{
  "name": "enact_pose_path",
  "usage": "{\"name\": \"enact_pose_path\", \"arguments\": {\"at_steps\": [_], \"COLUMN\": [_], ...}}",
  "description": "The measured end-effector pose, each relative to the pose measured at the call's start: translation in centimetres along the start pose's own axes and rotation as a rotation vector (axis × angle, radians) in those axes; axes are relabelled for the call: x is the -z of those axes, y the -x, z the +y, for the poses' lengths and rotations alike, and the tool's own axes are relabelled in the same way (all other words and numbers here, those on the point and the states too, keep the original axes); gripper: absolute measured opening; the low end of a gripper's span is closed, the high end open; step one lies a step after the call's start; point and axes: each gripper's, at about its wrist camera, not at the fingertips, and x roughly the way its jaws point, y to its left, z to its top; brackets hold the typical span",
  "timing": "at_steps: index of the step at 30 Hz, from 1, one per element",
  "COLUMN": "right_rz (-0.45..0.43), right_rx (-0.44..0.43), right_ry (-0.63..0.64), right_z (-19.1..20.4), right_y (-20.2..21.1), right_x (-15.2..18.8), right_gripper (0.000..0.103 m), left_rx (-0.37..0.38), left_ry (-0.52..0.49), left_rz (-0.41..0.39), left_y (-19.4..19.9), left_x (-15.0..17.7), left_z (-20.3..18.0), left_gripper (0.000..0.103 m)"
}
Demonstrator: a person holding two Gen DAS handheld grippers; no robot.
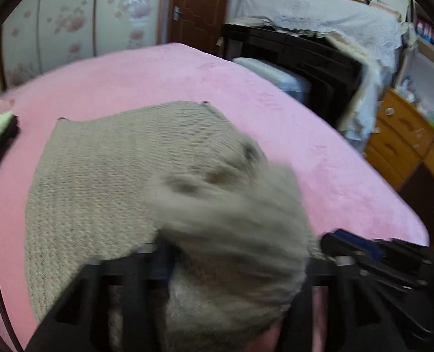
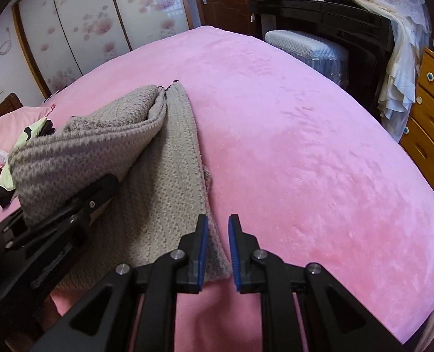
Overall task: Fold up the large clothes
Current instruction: 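Fold the held side edge over the cardigan with the left tool, then pinch the folded edge with the right tool while the left tool opens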
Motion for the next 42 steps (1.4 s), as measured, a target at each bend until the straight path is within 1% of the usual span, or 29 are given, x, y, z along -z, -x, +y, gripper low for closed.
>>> {"name": "enact_pose_path", "arguments": {"at_steps": [1, 3, 5, 8, 10, 11, 12, 13, 15, 17, 19, 21, 22, 24, 26, 31, 33, 35, 37, 38, 40, 41, 42], "right_rz": [0.001, -0.006, -0.022, -0.06, -0.075, -0.078, -0.081, -0.084, -0.082, -0.067, -0.03, 0.013, 0.027, 0.045, 0.074, 0.179, 0.227, 0.27, 0.28, 0.272, 0.266, 0.249, 0.216], "right_rx": [-0.012, -0.039, -0.053, -0.069, -0.09, -0.102, -0.125, -0.145, -0.196, -0.232, -0.254, -0.277, -0.282, -0.289, -0.29, -0.246, -0.203, -0.215, -0.247, -0.259, -0.299, -0.315, -0.33], "right_ry": [-0.002, -0.004, -0.002, 0.006, 0.004, 0.004, -0.001, -0.006, -0.018, -0.024, -0.013, -0.009, -0.007, 0.006, 0.013, 0.014, 0.028, 0.014, -0.012, -0.019, -0.017, -0.005, 0.023], "right_z": [-0.2, -0.3, -0.1, -0.2, -0.3, -0.3, -0.3, -0.2, 0.0, 0.5, 1.5, 2.7, 3.1, 4.3, 5.4, 6.4, 6.5, 6.0, 5.3, 5.0, 4.5, 4.4, 4.5], "right_y": [-0.2, 0.6, 1.6, 3.4, 4.5, 4.8, 5.4, 5.8, 6.3, 6.2, 5.3, 4.2, 3.7, 2.4, 1.0, -3.0, -4.8, -6.3, -6.8, -6.9, -6.9, -6.6, -6.0], "right_x": [-0.4, -0.9, -1.1, -2.2, -3.0, -3.2, -3.8, -4.0, -5.0, -6.0, -7.1, -7.7, -7.9, -8.4, -8.9, -9.2, -9.0, -8.6, -8.3, -8.1, -7.9, -7.8, -7.7], "right_gripper": [0.014, 0.014, 0.015, 0.017, 0.026, 0.036, 0.044, 0.047, 0.057, 0.06, 0.063, 0.07, 0.072, 0.078, 0.079, 0.079, 0.079, 0.079, 0.063, 0.044, 0.037, 0.031, 0.029], "left_rx": [0.014, 0.045, 0.052, 0.063, 0.06, 0.054, 0.035, 0.01, -0.09, -0.172, -0.238, -0.274, -0.294, -0.308, -0.323, -0.31, -0.304, -0.3, -0.289, -0.28, -0.269, -0.264, -0.261], "left_ry": [0.012, 0.011, -0.011, -0.013, 0.013, 0.032, 0.055, 0.071, 0.102, 0.125, 0.163, 0.205, 0.229, 0.245, 0.253, 0.257, 0.252, 0.246, 0.251, 0.256, 0.265, 0.271, 0.275], "left_rz": [0.0, -0.017, -0.03, -0.072, -0.109, -0.123, -0.137, -0.143, -0.143, -0.143, -0.112, -0.08, -0.056, -0.028, 0.003, 0.043, 0.048, 0.054, 0.052, 0.052, 0.054, 0.053, 0.052], "left_y": [0.6, 2.2, 3.8, 7.3, 9.4, 10.4, 11.4, 11.9, 12.6, 12.8, 12.0, 10.9, 10.1, 8.9, 7.6, 4.9, 4.3, 3.7, 3.4, 3.3, 3.0, 2.9, 2.8], "left_x": [0.0, -0.2, -0.8, -1.0, -1.6, -2.1, -2.5, -2.8, -3.5, -3.9, -3.9, -3.8, -3.5, -2.9, -1.9, -0.4, 0.0, 0.1, 0.1, 0.0, 0.0, 0.0, -0.1], "left_z": [0.0, 0.0, -0.7, -0.8, -0.1, 0.3, 1.1, 1.7, 3.3, 4.7, 6.5, 8.3, 9.3, 10.2, 10.9, 11.0, 10.9, 10.7, 10.7, 10.8, 10.9, 11.0, 11.0], "left_gripper": [0.076, 0.077, 0.077, 0.083, 0.088, 0.089, 0.09, 0.091, 0.091, 0.091, 0.091, 0.091, 0.091, 0.091, 0.091, 0.091, 0.091, 0.091, 0.091, 0.091, 0.091, 0.091, 0.091]}}
